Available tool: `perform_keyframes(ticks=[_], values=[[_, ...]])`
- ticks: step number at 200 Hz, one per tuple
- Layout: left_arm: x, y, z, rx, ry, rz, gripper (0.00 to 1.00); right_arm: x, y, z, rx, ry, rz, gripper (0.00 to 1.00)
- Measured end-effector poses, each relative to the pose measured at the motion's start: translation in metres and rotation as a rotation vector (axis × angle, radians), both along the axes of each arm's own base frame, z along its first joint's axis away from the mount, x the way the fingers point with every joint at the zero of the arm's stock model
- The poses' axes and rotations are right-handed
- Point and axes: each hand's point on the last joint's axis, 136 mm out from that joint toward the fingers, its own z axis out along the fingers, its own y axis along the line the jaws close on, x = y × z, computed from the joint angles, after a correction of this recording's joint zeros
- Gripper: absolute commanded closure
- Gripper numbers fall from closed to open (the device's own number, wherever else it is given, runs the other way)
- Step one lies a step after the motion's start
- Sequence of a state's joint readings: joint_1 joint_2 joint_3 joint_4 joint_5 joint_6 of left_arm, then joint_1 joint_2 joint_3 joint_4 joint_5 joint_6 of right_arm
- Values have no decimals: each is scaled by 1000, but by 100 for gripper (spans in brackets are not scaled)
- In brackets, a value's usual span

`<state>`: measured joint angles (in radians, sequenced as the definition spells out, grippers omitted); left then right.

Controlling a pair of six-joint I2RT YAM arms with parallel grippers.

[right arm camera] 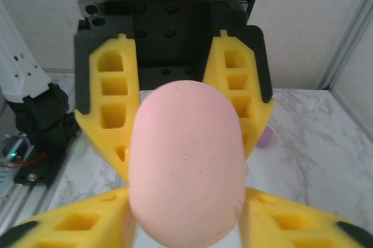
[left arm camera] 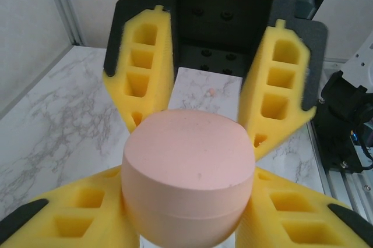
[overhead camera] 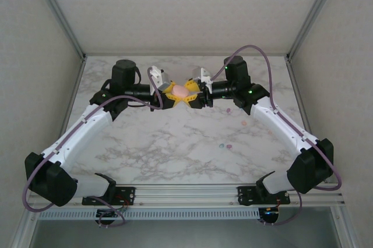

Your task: Insert the wireless bluetooth earbuds into the charging case

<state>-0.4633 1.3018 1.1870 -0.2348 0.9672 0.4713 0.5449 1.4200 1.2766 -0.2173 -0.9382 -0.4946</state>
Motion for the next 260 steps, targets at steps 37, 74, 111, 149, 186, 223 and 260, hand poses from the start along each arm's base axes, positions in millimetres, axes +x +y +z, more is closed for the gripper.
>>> perform_keyframes(ticks=[37, 74, 111, 149, 186, 223, 260], values=[[6, -2, -2, -43, 4, 26, 77, 13, -6, -1, -7, 90, -82, 32], [16, -3, -11, -95, 41, 89, 78, 16, -11, 2, -1, 202, -134, 28], [19, -6, -3, -147, 41, 106, 78, 14, -14, 11, 20, 227, -155, 28], [15, -10, 2, -165, 36, 90, 78, 20, -15, 11, 19, 234, -194, 28], [15, -11, 2, -164, 35, 91, 78, 23, -15, 12, 25, 246, -214, 29], [17, -10, 2, -163, 33, 102, 78, 27, -16, 11, 24, 272, -244, 29], [19, -9, 0, -157, 34, 115, 78, 33, -15, 17, 41, 310, -267, 29]])
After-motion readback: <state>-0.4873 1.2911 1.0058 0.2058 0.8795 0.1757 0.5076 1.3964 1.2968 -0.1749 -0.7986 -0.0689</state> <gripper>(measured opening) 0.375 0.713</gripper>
